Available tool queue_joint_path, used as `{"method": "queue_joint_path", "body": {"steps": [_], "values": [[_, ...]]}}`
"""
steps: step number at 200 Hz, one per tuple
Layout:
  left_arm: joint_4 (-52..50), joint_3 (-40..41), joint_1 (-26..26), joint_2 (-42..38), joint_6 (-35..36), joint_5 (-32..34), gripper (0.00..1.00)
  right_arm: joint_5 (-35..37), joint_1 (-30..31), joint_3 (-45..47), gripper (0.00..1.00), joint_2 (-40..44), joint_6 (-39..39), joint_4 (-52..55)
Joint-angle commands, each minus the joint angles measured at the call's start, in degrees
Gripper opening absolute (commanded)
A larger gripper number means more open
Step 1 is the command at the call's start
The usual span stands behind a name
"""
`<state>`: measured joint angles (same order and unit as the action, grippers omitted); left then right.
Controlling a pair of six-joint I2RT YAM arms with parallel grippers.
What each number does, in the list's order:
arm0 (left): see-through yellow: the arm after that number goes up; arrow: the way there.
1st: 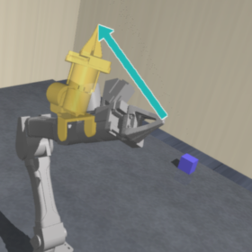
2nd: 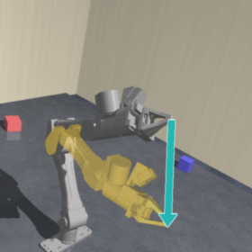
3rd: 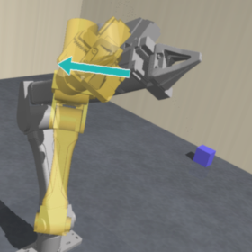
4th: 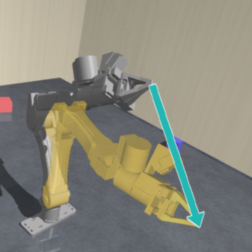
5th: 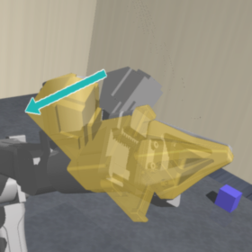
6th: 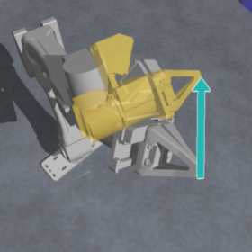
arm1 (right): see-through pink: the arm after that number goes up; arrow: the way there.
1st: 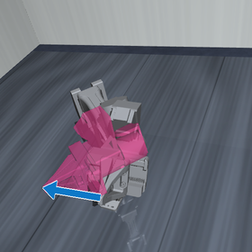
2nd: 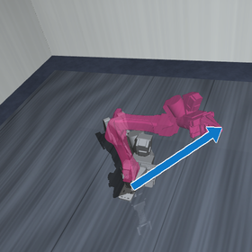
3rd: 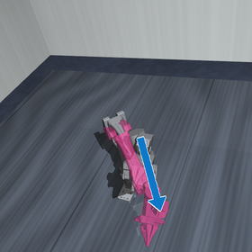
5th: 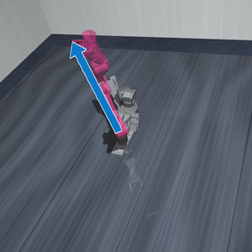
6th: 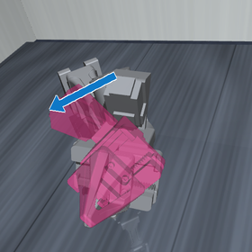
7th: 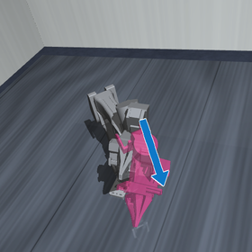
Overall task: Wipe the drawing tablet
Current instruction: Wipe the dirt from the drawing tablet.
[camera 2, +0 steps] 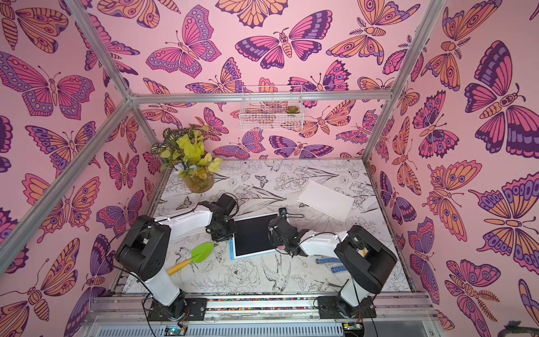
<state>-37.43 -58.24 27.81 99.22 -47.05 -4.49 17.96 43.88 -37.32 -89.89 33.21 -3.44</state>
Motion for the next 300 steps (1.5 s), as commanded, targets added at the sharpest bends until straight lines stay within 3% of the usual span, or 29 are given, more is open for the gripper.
{"method": "queue_joint_path", "body": {"steps": [1,27,41,51,68,83,97,108,124,139,148,173,181,197,222,236,252,278,300], "values": [[-2.5,4.2,0.7,4.8,-1.2,0.4,0.13,-0.4,-0.5,4.3,0.0,2.8,-1.8,8.7],[-2.5,4.0,0.7,4.9,-1.4,0.2,0.13,-0.9,11.2,-0.4,0.0,0.3,-1.3,6.4],[-2.5,4.0,0.8,4.9,-1.5,0.2,0.13,0.7,13.6,-3.7,0.0,-3.0,0.0,8.7],[-2.5,4.1,0.9,4.8,-1.5,0.2,0.13,2.9,11.8,-3.0,0.0,-3.0,1.5,10.0],[-2.5,4.2,1.0,4.8,-1.6,0.2,0.13,-0.1,2.5,3.1,0.0,-0.7,3.5,9.3],[-2.5,4.3,1.1,4.8,-1.7,0.3,0.13,0.0,-2.1,6.5,0.0,3.7,1.1,10.1],[-2.4,4.3,1.2,4.9,-1.7,0.3,0.13,-1.2,-1.5,7.1,0.0,6.4,-1.3,9.7],[-2.3,4.2,1.2,5.1,-1.8,0.3,0.13,-1.7,2.4,6.3,0.0,7.0,-1.3,8.3],[-2.2,3.9,1.3,5.5,-1.9,0.0,0.13,-0.8,9.7,2.4,0.0,4.7,-1.0,6.5],[-2.3,3.8,1.6,5.7,-1.9,0.2,0.13,0.6,11.9,-0.9,0.0,1.6,-0.2,7.6],[-2.3,3.8,1.6,5.7,-2.0,0.3,0.13,3.6,10.7,-0.5,0.0,1.2,0.8,8.4],[-2.3,3.8,1.6,5.7,-2.0,0.4,0.13,1.2,-3.1,8.2,0.0,5.6,3.4,4.3],[-2.3,3.9,1.6,5.7,-2.1,0.4,0.13,2.0,-5.0,9.9,0.0,7.9,2.1,3.9],[-2.3,3.9,1.6,5.8,-2.0,0.5,0.13,-0.2,-4.1,11.1,0.0,10.9,-1.1,0.9],[-2.2,3.8,1.6,6.0,-2.1,0.5,0.13,1.7,6.9,6.4,0.0,8.5,-1.6,0.2],[-2.3,3.7,1.7,6.1,-2.2,0.4,0.13,1.5,8.9,5.3,0.0,6.7,-0.2,-0.7],[-2.3,3.7,1.7,6.2,-2.2,0.4,0.13,5.1,7.1,6.1,0.0,6.3,1.3,1.7],[-2.1,3.9,1.7,6.3,-2.0,0.4,0.13,2.2,-2.9,10.3,0.0,9.0,-0.3,2.7],[-2.1,3.7,1.8,6.1,-1.9,0.6,0.13,-0.9,-4.1,10.4,0.0,10.5,-3.5,3.4]]}}
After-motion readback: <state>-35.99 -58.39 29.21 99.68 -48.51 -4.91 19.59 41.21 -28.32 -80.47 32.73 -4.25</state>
